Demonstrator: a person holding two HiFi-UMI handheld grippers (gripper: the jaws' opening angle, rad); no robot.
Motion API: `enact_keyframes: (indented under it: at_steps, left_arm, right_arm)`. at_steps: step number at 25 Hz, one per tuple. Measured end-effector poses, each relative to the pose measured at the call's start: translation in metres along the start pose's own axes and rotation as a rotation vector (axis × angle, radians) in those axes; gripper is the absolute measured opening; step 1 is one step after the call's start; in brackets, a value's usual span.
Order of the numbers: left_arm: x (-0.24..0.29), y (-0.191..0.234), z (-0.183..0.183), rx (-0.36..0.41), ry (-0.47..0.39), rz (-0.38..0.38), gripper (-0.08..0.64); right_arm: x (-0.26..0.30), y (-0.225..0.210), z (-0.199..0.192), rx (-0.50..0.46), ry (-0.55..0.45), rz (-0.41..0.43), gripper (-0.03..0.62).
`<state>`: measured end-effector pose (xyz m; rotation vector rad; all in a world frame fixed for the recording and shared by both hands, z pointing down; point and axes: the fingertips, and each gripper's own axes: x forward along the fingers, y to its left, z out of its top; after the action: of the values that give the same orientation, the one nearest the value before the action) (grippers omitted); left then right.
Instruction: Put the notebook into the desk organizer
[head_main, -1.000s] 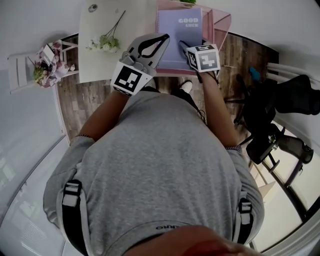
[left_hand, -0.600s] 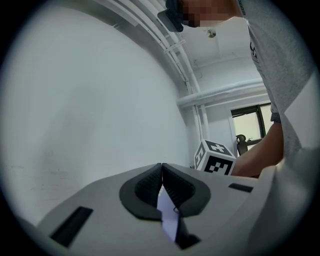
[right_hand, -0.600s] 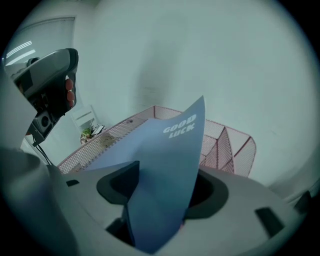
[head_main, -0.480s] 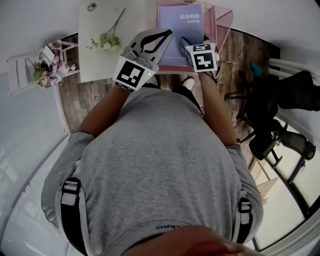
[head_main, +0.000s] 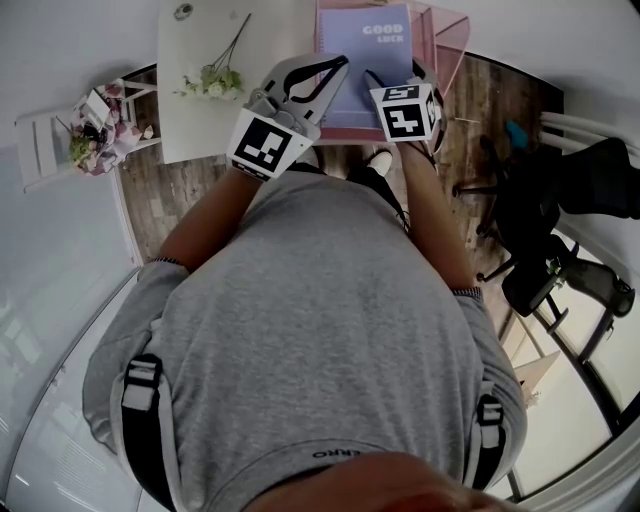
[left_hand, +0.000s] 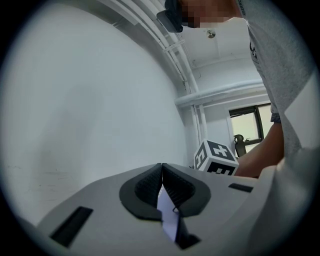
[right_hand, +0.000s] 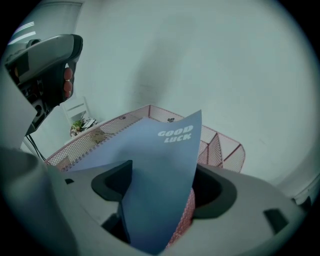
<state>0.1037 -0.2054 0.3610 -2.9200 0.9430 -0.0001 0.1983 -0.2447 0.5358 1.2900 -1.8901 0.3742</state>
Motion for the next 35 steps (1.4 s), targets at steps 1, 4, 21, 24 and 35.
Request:
enact_keyframes:
  at_steps: [1, 4, 21, 24, 35]
  left_arm:
    - [0.0, 0.0, 0.0, -0.002, 0.0, 0.0, 0.02]
    - [0.001, 0.0, 0.002, 0.0, -0.005, 0.0, 0.02]
    - [0.012, -0.006, 0.001, -0.006, 0.002, 0.017, 0.02]
    - [0.014, -0.005, 0.005, -0.002, -0.006, 0.034, 0.02]
    - [0.015, 0.0, 0.043, 0.011, -0.079, 0.105, 0.02]
  right_arm:
    - [0.0, -0.002, 0.0, 0.0, 0.002, -0.005, 0.39]
    - [0.0, -0.005, -0.002, -0.011, 0.013, -0.022, 0.402]
    - [-0.034, -0.024, 0.024, 0.022, -0.143, 0.018, 0.403]
    - [-0.056, -0.027, 0.046, 0.043, -0.27, 0.065, 0.388]
    - [-0.16, -0.029, 0.102, 0.03, -0.678, 0.182, 0.229]
